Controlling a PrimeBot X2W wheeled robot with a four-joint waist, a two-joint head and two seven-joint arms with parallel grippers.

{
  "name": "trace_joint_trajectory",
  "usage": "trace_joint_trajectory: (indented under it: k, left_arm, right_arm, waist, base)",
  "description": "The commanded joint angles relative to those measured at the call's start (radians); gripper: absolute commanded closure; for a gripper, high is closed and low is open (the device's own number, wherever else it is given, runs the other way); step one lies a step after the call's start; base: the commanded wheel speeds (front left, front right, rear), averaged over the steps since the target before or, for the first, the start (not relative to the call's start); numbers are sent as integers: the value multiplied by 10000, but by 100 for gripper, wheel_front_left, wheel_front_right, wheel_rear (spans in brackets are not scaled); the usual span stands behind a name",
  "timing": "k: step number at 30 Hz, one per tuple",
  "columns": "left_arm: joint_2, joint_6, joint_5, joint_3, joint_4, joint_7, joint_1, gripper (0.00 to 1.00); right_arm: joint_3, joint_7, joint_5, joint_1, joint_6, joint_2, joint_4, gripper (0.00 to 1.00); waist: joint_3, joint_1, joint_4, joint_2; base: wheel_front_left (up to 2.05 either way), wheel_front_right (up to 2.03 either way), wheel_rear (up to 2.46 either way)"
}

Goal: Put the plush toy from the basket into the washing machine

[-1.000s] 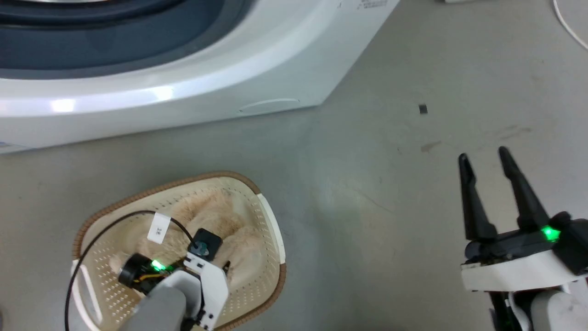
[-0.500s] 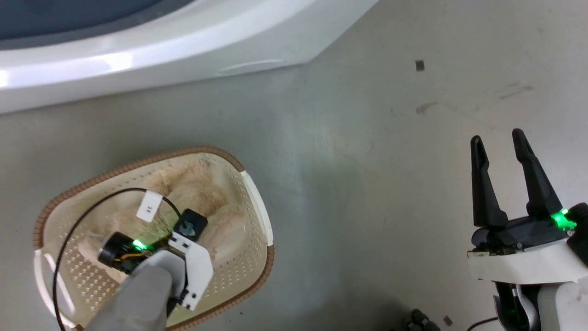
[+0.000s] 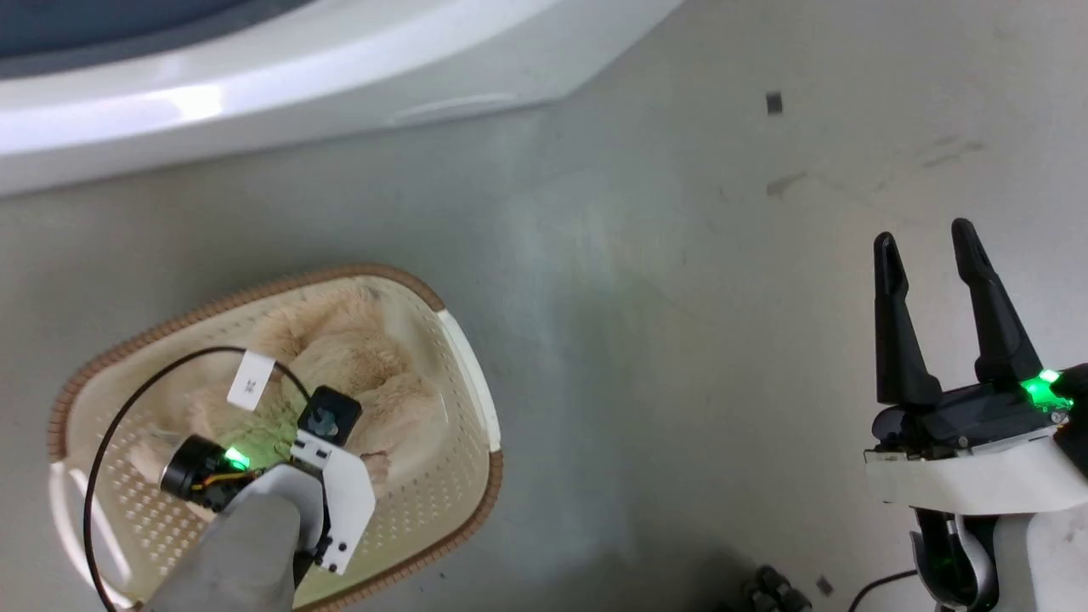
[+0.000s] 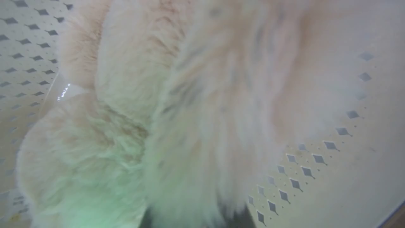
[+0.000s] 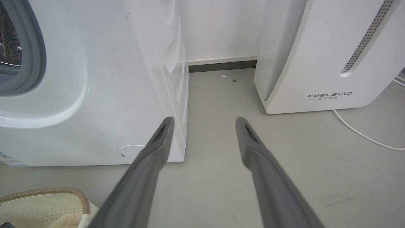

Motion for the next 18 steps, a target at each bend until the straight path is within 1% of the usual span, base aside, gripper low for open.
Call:
trace_joint_trajectory:
  k: [1, 8, 12, 16, 18]
  left_arm:
    - [-29, 53, -154, 34, 65, -206, 183, 100]
    - [-319, 134, -557, 253, 71, -1079, 763, 100]
    - [-497, 186, -817, 440, -77, -1509, 1063, 100]
    - [-554, 269, -999, 617, -523, -1704, 1434, 100]
    - [-529, 198, -1076, 742, -1126, -1728, 1671, 100]
  right_arm:
    - [-20, -45, 28, -123, -9, -2, 87, 0]
    - [-31, -45, -105, 87, -9, -2, 319, 0]
    - [-96, -45, -241, 360, -9, -2, 481, 0]
    - [-163, -45, -403, 702, -9, -2, 605, 0]
    - [-164, -45, -454, 863, -9, -2, 653, 0]
  waist:
    - [-601, -1, 153, 0]
    - [-2078, -1, 509, 0]
    - [-3012, -1, 840, 0]
    - [-3881, -1, 1164, 0]
    - [-4266, -1, 1302, 0]
  base:
    - [0, 0, 0]
    - [0, 0, 0]
    - [0, 0, 0]
    - [0, 0, 0]
    - [0, 0, 0]
